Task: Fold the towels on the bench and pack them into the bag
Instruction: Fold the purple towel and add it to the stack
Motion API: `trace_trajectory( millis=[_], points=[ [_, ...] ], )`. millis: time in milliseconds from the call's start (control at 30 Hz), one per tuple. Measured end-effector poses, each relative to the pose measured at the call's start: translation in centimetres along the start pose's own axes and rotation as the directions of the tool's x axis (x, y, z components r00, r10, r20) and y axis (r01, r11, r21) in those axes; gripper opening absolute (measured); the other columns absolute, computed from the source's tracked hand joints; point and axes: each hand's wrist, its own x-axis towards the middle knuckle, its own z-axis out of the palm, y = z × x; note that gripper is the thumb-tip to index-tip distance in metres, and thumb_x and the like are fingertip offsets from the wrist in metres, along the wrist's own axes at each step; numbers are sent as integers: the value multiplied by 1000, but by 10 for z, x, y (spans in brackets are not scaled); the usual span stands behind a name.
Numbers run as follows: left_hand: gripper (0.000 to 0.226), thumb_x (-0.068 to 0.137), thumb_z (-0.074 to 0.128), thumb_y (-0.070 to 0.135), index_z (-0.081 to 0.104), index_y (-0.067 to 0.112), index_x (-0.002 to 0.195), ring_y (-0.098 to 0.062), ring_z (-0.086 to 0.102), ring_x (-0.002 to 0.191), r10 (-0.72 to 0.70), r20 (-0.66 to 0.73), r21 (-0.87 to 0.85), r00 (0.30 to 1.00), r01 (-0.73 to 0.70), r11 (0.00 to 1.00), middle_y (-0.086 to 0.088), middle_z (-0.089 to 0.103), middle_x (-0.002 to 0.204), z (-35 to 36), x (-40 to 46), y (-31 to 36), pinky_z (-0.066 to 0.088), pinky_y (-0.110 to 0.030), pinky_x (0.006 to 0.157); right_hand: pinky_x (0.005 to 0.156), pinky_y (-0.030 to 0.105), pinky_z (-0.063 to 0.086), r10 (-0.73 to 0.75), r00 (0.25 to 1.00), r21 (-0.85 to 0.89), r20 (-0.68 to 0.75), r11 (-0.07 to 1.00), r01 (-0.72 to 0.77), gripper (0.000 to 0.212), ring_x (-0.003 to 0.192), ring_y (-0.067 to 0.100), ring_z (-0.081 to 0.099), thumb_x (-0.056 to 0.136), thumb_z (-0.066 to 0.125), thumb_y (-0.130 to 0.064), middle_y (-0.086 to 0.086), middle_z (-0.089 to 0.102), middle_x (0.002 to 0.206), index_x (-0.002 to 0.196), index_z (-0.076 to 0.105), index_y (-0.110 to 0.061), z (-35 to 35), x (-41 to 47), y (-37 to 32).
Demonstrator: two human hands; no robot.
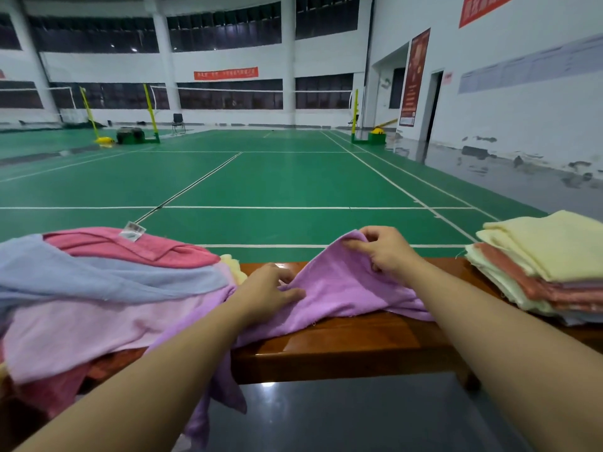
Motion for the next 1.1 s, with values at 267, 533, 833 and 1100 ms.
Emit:
trace_trajectory(
  millis=[267,533,833,1100],
  points=[
    [43,98,61,44,58,18,64,-2,37,54,-17,-101,-288,995,-13,957,13,49,56,-8,0,15,35,-25,52,31,15,36,157,882,316,444,894,-318,17,40,6,51,76,77,-26,1,59,61,84,68,-13,-39,-25,-33],
    [79,79,52,82,60,4,66,-13,36,58,-142,10,-333,990,137,933,1,44,58,-28,-11,20,36,-31,58,74,30,63,164,986,721,17,681,-126,29,79,19,74,83,75,-22,12,71,86,97,63,0,-51,-15,-35],
    [28,92,68,37,78,11,88,-12,67,74,-16,504,-615,863,372,695,-4,74,87,-55,-29,39,53,-24,68,85,39,60,262,840,655,-475,742,140,25,95,23,75,90,72,-32,10,75,100,97,58,-12,-81,7,-32],
    [24,98,63,28,63,10,82,-10,58,57,-17,388,-634,921,280,720,-3,61,68,-87,-10,60,48,-18,52,82,38,52,215,612,355,-761,928,115,37,91,23,63,93,64,-53,5,67,102,84,50,-20,-105,-4,-45]
  ],
)
